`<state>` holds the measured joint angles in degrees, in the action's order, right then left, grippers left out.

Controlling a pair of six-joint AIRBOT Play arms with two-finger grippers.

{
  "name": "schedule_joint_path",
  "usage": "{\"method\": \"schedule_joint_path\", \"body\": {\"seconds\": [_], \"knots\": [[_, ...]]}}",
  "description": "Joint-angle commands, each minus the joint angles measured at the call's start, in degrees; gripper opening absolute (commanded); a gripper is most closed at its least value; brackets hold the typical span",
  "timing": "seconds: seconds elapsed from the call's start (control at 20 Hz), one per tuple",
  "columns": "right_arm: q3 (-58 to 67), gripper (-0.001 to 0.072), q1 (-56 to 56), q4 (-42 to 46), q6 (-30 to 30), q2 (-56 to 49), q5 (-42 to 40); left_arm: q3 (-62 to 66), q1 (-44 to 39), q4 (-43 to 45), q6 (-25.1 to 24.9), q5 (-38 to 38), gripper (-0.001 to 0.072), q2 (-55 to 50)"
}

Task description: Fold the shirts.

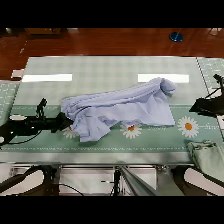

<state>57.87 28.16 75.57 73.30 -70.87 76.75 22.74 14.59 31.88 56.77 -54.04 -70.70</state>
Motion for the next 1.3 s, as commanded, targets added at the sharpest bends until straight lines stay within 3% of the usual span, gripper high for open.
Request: {"method": "schedule_joint_path", "body": {"seconds": [0.0, 0.1, 0.2, 0.45, 0.65, 1.25], "knots": [[-0.1, 0.0535, 6.6, -3.0, -1.1, 0.0, 1.7, 0.2, -0.6, 0.2, -1.3, -1.3, 0.0025, -0.6], [-1.3, 0.0555, 12.7, -12.7, -3.8, 0.0, 1.9, 0.2, -0.6, 0.2, -1.4, -1.3, 0.0025, -0.6], [-3.6, 0.0591, 15.8, -17.0, -5.4, 0.0, 1.3, 0.2, -0.6, 0.2, -1.7, -1.3, 0.0025, -0.6], [-12.4, 0.0588, 16.0, -17.1, -7.0, 0.0, -4.9, 0.2, -0.6, 0.2, -2.3, -1.3, 0.0025, -0.6], [-18.8, 0.0582, 16.0, -25.6, -9.4, 0.0, -10.4, 0.2, -0.6, 0.2, -2.4, -1.3, 0.0025, -0.6], [-26.1, 0.0571, 14.6, -28.6, -11.7, -0.2, -13.2, 0.2, -0.6, 0.2, -2.4, -1.2, 0.0025, -0.6]]}}
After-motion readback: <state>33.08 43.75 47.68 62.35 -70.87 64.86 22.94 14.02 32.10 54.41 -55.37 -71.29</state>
